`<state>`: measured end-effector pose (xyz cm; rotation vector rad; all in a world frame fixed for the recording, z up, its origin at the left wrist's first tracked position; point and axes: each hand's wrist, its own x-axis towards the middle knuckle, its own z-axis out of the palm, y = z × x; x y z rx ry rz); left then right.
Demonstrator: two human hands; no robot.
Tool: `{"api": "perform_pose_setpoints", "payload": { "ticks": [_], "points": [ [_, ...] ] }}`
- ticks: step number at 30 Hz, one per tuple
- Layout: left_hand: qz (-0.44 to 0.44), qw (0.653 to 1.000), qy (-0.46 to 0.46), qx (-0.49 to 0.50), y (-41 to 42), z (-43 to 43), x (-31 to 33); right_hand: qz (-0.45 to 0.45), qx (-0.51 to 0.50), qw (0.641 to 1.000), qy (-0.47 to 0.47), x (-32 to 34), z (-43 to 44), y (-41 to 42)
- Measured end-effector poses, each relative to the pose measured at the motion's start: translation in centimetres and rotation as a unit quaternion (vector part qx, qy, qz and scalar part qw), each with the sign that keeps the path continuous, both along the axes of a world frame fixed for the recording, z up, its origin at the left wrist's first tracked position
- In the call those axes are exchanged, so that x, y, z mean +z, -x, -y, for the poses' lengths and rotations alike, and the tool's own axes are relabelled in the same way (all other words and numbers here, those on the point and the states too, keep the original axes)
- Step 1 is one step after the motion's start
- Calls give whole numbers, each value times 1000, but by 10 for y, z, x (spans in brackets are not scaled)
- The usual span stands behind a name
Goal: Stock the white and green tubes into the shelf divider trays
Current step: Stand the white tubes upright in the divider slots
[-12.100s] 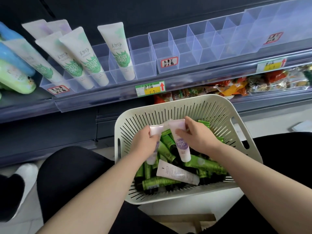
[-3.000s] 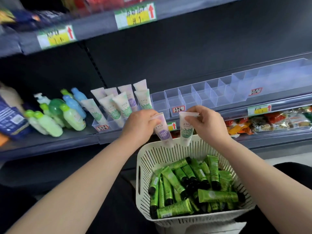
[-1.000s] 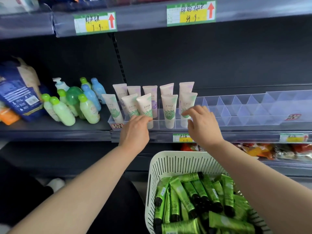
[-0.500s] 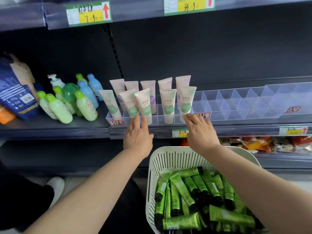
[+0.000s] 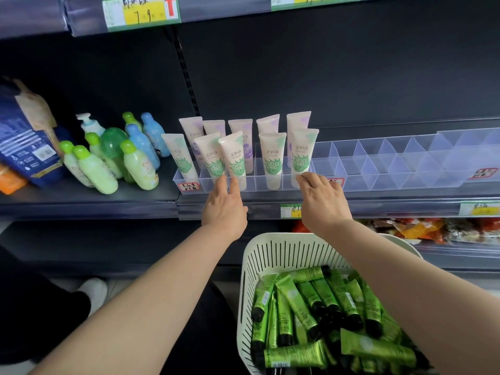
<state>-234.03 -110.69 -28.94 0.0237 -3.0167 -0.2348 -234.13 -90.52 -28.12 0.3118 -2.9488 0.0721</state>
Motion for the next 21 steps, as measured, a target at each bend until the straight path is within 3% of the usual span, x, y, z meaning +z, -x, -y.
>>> {"api": "perform_pose_setpoints", "payload": {
  "ticks": [21],
  "points": [
    [17, 1000, 7, 25, 46, 5, 5, -12, -17, 1000, -24, 4, 13, 38]
  ]
}}
